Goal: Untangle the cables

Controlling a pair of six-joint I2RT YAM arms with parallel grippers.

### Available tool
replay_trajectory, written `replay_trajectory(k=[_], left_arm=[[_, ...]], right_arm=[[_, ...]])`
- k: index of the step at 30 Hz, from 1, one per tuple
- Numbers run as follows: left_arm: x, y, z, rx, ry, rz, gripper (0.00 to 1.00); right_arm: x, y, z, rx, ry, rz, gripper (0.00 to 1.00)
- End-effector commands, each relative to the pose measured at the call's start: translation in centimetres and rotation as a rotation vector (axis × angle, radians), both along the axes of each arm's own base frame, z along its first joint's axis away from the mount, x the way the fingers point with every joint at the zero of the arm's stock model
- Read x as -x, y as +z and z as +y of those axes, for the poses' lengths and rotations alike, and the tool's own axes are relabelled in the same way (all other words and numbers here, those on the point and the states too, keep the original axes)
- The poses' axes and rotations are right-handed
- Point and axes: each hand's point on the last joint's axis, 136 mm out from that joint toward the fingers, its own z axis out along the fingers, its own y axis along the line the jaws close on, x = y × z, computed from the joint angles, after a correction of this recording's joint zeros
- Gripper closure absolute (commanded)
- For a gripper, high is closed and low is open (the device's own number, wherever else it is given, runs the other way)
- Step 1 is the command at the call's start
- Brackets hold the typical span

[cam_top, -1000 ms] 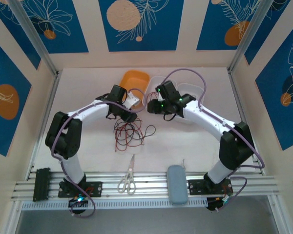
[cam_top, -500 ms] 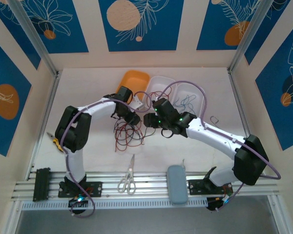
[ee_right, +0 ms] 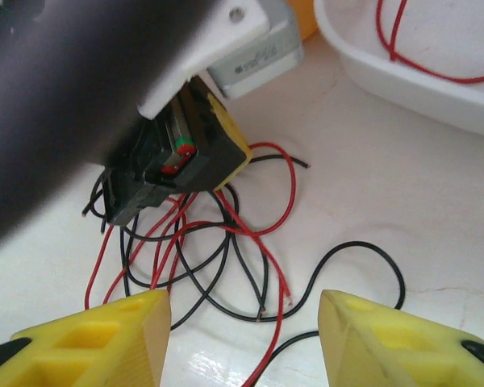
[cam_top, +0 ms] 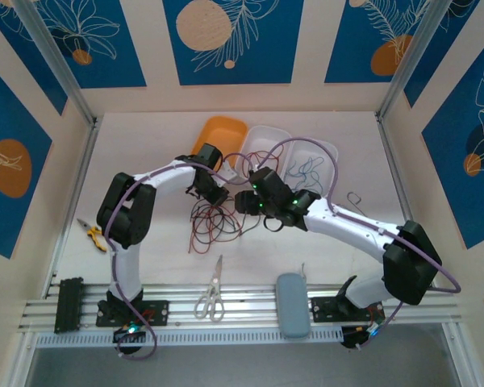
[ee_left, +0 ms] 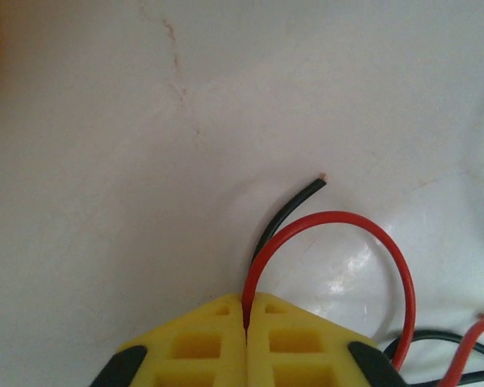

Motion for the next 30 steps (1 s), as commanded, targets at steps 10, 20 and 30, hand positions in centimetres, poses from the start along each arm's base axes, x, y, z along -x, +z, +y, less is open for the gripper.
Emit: replay_trajectory(k=[10, 20, 30], left_arm=[[-0.1, 3.4, -0.7, 0.079, 0.027, -0.097, 1.00], [0.1, 3.7, -0.3, 0.083, 0.045, -0.111, 1.00], [-0.3, 3.9, 0.1, 0.066, 0.072, -0.135, 1.00]], right_arm=[[1.5, -6.4, 1.7, 0.035, -0.040, 0.250, 0.51], [3.4, -8.7, 1.5, 0.069, -0.170, 0.337, 0.56], [3.2, -2.2, 0.5, 0.087, -0.168, 0.160, 0.50]])
